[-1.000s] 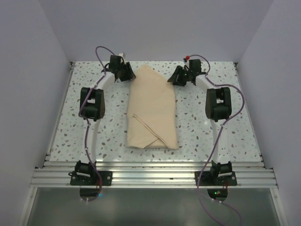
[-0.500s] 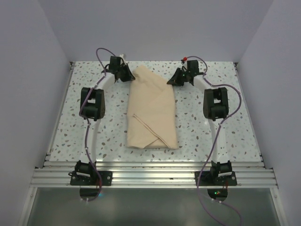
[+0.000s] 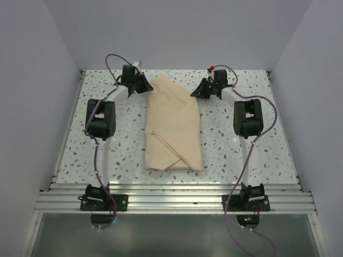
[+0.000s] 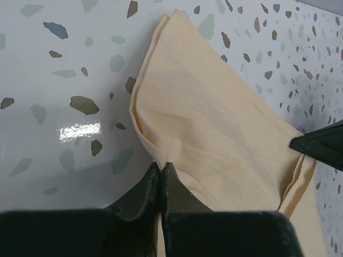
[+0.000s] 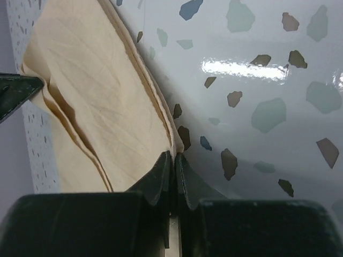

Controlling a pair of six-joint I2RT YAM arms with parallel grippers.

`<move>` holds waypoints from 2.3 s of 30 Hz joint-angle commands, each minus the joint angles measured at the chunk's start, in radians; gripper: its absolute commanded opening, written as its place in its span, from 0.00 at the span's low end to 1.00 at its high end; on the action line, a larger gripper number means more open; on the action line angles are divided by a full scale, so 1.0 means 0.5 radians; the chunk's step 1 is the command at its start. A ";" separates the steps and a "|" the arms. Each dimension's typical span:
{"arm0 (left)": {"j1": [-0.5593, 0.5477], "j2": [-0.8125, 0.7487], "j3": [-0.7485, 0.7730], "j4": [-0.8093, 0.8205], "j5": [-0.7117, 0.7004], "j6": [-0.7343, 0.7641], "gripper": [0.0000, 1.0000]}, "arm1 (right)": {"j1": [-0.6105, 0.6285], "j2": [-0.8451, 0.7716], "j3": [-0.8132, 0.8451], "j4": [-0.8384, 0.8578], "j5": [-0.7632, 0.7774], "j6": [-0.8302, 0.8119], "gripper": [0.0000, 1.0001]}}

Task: Prepare the surgical pack

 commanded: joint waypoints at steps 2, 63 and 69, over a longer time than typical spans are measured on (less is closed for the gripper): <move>0.003 -0.364 -0.124 0.210 0.003 0.075 0.00 | 0.011 -0.362 -0.114 0.192 0.011 0.032 0.00; -0.777 -2.974 -3.465 1.060 -0.657 -0.131 0.33 | 0.410 -3.096 -3.259 0.448 0.702 0.007 0.51; -0.807 -3.129 -3.478 0.974 -0.776 -0.048 0.31 | 0.416 -3.200 -3.201 0.398 0.643 -0.033 0.53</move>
